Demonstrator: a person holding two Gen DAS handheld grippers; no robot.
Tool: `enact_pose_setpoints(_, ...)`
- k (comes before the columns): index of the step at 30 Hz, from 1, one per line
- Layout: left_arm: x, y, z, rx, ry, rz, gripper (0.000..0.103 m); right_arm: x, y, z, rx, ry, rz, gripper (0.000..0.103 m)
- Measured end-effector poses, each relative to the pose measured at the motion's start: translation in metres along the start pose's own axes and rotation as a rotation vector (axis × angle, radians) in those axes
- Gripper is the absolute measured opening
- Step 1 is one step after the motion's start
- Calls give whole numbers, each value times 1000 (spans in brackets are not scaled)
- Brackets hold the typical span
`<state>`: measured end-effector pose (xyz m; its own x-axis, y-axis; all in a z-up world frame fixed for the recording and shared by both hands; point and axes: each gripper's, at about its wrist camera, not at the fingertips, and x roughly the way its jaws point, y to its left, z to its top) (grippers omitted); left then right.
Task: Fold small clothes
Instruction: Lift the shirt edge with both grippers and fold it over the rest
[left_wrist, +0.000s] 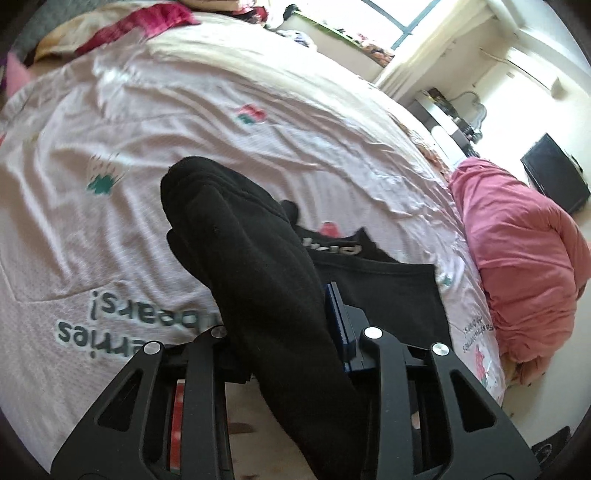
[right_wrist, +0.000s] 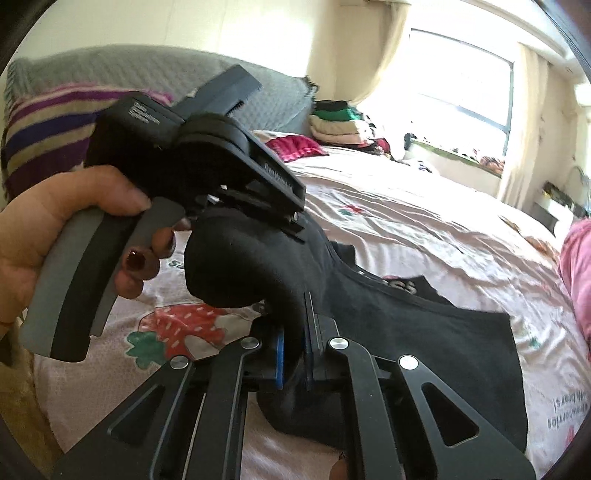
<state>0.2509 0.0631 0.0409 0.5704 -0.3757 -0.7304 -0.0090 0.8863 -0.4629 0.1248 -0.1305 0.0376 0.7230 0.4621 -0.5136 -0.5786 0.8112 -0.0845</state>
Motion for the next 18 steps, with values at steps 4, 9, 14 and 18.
enact_pose_setpoints(4,1,-38,3,50,4,9,24,-19,-25,-7,99,-16,-14,6)
enact_pose_setpoints(9,10,-82,2,114,22,41,24,-31,-48,-12,199,-30,-23,6)
enact_pose_setpoints(14,26,-110,-1,146,47,69,24,-39,-69,-24,284,-31,-25,6)
enact_pose_setpoints(18,45,-132,-6,171,79,86,24,-45,-88,-37,373,-12,-18,6)
